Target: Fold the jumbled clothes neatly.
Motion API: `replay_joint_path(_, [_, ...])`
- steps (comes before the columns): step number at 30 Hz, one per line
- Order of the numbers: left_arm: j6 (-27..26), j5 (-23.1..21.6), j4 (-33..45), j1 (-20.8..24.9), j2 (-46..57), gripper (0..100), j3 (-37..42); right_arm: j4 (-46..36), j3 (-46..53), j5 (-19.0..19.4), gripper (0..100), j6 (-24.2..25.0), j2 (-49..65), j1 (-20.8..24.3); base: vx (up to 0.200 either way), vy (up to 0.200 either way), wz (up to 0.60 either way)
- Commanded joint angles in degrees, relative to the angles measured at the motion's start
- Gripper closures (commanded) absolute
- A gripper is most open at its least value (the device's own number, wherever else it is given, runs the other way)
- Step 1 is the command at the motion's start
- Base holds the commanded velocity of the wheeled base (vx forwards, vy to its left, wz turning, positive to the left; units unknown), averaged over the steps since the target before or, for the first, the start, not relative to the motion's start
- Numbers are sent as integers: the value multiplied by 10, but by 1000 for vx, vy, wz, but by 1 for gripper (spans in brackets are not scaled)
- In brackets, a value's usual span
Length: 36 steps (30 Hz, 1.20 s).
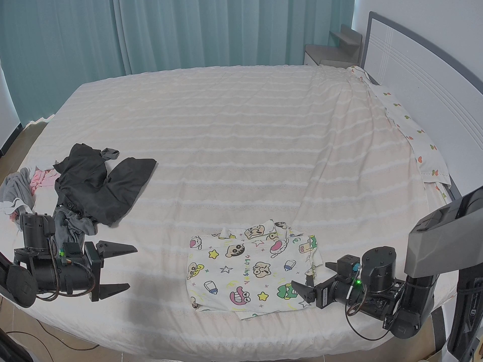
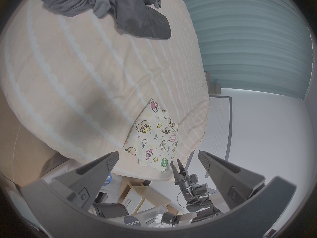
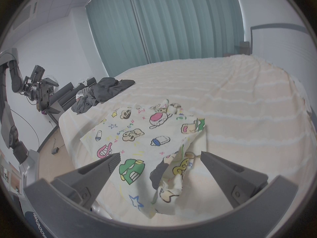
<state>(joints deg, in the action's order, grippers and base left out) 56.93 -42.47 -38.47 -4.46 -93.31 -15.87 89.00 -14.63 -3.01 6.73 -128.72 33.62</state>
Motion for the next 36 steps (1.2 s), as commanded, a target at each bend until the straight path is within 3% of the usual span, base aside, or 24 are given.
replay_joint_path(1, [0,0,0,0,-2,0,2,8,-15,17,0,14,-60,-15,0,0,0])
replay_joint_path(12, [0,0,0,0,-3,0,2,8,13,21,0,19,-77,-69,0,0,0])
replay_joint_path(17, [0,-1,0,0,-4,0,2,8,40,27,0,30,-24,-91,0,0,0])
replay_joint_path(23, [0,-1,0,0,-6,0,1,7,12,60,0,64,44,-109,0,0,0])
replay_joint_path(24, [0,-1,0,0,-6,0,1,3,-31,91,0,65,63,-132,0,0,0])
replay_joint_path(29, [-1,-1,-2,0,-19,0,-2,-86,-137,137,0,90,80,-157,0,0,0])
replay_joint_path(33, [-2,-1,-12,0,-28,0,0,-247,-242,191,0,179,110,-150,0,0,0])
replay_joint_path(34, [-2,-1,-12,0,-28,0,0,-247,-242,191,0,179,110,-150,0,0,0])
replay_joint_path(35, [-2,-1,-19,0,-32,0,2,-321,-285,233,0,211,113,-151,0,0,0])
replay_joint_path(36, [-2,-1,-20,0,-33,0,2,-328,-289,240,0,218,113,-152,0,0,0])
